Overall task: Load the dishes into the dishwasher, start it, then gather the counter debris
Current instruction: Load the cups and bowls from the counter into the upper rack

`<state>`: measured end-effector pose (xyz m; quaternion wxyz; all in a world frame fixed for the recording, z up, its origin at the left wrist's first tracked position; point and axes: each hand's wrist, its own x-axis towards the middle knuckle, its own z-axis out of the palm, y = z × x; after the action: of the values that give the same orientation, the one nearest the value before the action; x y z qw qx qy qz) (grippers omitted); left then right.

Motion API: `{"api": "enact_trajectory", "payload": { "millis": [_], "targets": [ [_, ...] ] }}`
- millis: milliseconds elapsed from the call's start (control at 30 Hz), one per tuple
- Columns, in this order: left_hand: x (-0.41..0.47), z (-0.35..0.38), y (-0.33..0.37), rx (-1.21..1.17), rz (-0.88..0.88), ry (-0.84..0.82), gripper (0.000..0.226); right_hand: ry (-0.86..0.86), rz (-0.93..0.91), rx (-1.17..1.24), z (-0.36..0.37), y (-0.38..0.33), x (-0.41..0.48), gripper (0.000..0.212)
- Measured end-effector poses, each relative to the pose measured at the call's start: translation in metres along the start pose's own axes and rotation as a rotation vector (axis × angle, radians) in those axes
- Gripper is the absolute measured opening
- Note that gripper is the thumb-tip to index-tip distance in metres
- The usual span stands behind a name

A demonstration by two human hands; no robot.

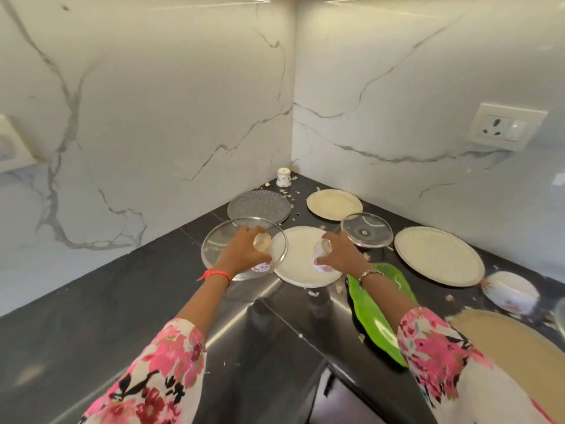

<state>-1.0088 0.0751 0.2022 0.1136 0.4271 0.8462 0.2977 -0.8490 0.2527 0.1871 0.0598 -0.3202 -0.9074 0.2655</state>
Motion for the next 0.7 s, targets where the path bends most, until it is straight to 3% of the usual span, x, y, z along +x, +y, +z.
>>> {"api": "enact_trajectory", "payload": {
  "millis": [367, 700],
  "targets": [
    [-0.153, 0.071, 0.052, -0.02, 0.025, -0.116, 0.063, -0.026, -0.015, 0.064, 0.025, 0.016, -0.173, 0.063],
    [-0.357, 0.14, 0.057, 0.036, 0.125, -0.255, 0.059, 0.082, 0.151, 0.028, 0.107, 0.027, -0.387, 0.065]
  ]
}}
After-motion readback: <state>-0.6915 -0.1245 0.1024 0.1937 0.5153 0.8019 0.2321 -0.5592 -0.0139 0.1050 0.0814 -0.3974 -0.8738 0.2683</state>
